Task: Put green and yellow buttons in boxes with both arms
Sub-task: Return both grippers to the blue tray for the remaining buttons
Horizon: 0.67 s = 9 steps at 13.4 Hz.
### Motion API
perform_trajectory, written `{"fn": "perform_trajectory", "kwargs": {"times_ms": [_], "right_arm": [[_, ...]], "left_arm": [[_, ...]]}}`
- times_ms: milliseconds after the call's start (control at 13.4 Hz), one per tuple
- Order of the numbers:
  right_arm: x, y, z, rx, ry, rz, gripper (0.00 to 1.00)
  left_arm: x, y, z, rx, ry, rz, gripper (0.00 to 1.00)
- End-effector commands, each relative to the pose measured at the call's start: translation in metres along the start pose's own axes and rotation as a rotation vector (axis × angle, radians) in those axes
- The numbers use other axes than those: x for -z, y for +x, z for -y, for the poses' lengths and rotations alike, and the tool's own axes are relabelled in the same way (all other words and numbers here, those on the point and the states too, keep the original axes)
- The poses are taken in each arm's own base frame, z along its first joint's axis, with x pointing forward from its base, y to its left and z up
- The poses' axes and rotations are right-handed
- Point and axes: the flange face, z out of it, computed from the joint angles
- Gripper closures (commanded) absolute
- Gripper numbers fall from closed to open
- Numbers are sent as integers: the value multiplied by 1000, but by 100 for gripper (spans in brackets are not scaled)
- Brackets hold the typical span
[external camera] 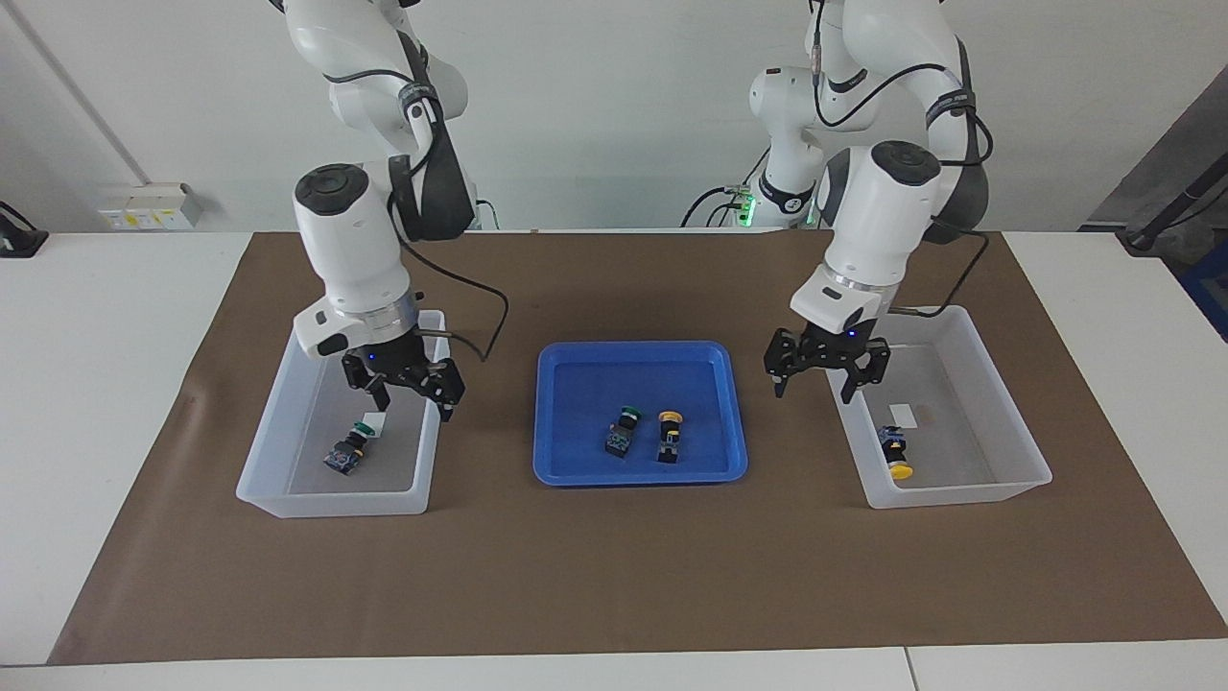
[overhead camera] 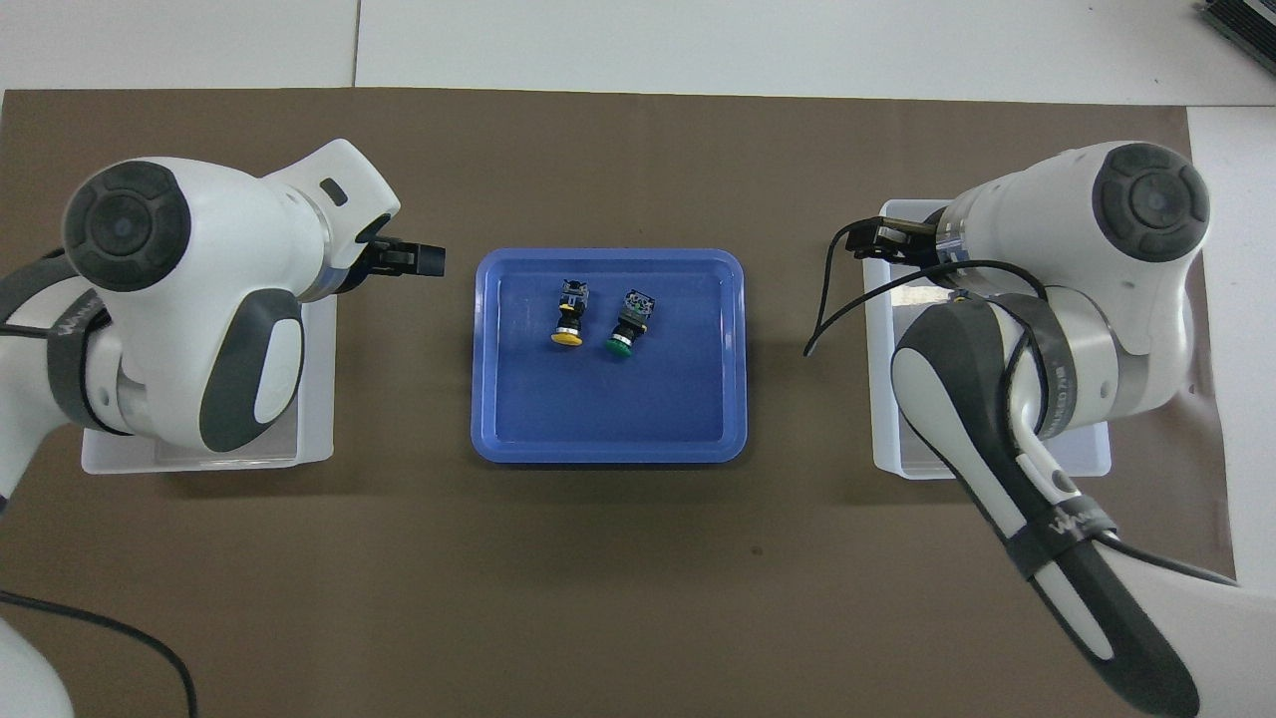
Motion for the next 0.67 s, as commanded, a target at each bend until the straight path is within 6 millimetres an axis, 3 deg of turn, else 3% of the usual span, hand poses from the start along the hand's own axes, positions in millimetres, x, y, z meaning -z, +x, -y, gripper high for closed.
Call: {"fn": "perform_trajectory", "kwargs": {"times_ms": [0, 224, 299, 522, 597], "right_arm": [[-13, 0, 10, -46, 0, 13, 0], [-15, -3, 13, -48, -1, 21, 0], [-18, -9, 21, -49, 0, 25, 0], [-24, -13, 30, -76, -1, 30, 0], [-24, -19, 42, -81, 4, 29, 0]], "left_arm": [[-49, -4, -44, 24, -22, -6, 0], [-107, -8, -85, 4, -57, -47, 0], [-117, -10, -101, 0, -79, -85, 0], [-143, -23, -120, -22, -91, -87, 0], [-146, -25, -121, -15, -92, -81, 16]]}}
